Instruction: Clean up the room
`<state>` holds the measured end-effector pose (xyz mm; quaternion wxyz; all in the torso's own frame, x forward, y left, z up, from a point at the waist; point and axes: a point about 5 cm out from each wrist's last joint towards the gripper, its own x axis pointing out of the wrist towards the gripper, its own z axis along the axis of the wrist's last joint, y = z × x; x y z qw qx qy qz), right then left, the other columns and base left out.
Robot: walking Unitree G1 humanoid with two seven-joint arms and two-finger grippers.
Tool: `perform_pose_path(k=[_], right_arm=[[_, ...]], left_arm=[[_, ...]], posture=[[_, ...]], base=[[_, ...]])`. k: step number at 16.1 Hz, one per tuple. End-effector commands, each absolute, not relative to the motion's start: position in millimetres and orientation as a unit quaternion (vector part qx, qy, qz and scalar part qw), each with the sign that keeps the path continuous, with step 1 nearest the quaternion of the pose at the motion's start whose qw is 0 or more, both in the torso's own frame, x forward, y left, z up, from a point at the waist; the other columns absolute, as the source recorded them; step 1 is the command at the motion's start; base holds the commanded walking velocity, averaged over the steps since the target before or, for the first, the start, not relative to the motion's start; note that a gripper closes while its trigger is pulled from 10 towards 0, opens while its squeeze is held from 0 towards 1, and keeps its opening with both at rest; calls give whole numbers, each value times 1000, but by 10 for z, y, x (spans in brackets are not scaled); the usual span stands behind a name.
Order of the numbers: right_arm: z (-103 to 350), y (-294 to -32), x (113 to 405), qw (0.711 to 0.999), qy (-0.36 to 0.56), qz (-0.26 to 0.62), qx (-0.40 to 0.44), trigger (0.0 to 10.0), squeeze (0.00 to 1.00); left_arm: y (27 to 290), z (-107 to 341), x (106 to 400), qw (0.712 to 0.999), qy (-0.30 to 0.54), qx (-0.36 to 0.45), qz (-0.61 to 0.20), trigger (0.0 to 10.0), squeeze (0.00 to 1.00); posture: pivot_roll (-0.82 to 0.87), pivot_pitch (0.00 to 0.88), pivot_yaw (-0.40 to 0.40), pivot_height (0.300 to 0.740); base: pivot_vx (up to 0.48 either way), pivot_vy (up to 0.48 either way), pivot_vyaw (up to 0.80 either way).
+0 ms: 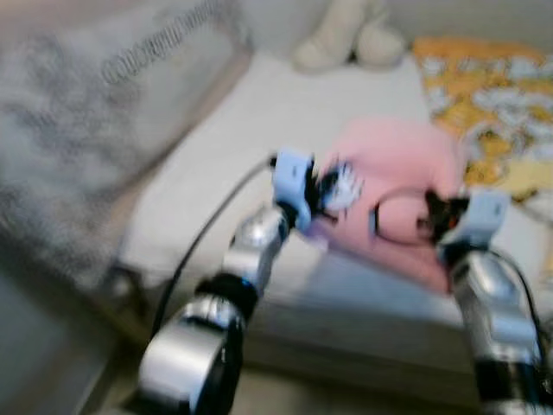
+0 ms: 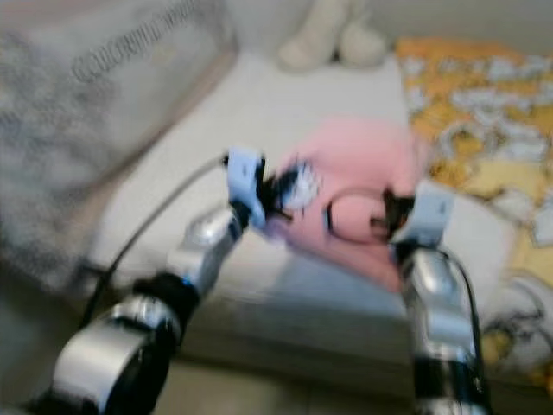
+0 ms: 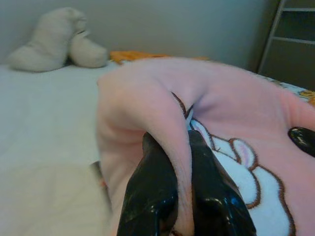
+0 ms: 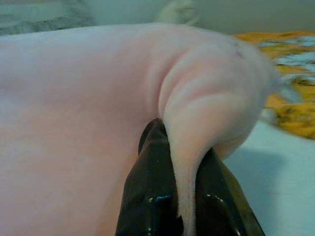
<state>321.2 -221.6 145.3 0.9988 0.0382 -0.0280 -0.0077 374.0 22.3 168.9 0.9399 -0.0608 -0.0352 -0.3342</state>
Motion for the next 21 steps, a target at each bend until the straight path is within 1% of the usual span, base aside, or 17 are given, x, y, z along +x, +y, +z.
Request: perform_pose_path(k=[1, 3, 4, 6, 8, 9, 13, 18, 21], right_arm=[[1491, -2227, 3211, 999, -37, -10, 31, 10000, 0], [1448, -2234, 3191, 999, -29, -14, 16, 10000, 0], [1430, -2231, 3183, 999, -27, -14, 11, 10000, 0], [1408, -2220, 3173, 1000, -22, -15, 12, 10000, 0], [1358, -2187, 3166, 1000, -13, -16, 22, 10000, 0], [1312, -2165, 3161, 1000, -5, -16, 20, 10000, 0], [1220, -2125, 3149, 1000, 11, -9, 21, 10000, 0], [1235, -2127, 3211, 1000, 13, -4, 10, 10000, 0], [1236, -2139, 3228, 1000, 15, -8, 10, 10000, 0]], left_arm=[[262, 1811, 3790, 944, -58, -65, -317, 10000, 0], [305, 1753, 3799, 952, -53, -24, -300, 10000, 0], [323, 1739, 3807, 956, -50, -27, -288, 10000, 0], [355, 1757, 3819, 958, -53, -60, -275, 10000, 0], [453, 1685, 3849, 973, -34, -66, -220, 10000, 0], [471, 1636, 3840, 975, -27, -61, -213, 10000, 0], [477, 1600, 3833, 976, -21, -57, -208, 10000, 0], [489, 1636, 3860, 979, -21, -55, -198, 10000, 0], [466, 1635, 3858, 978, -19, -54, -200, 10000, 0]], posture=[[-30, 0, 102, 740], [-32, 0, 102, 740], [-34, 0, 104, 740], [-33, 0, 100, 740], [-30, 0, 96, 740], [-30, 0, 93, 740], [-11, 0, 83, 740], [-4, 0, 79, 740], [-4, 0, 81, 740]], base=[[0, 480, 0], [0, 480, 0], [0, 0, 0], [0, 0, 0], [480, 0, 0], [480, 0, 0], [480, 0, 0], [480, 0, 564], [480, 0, 0]])
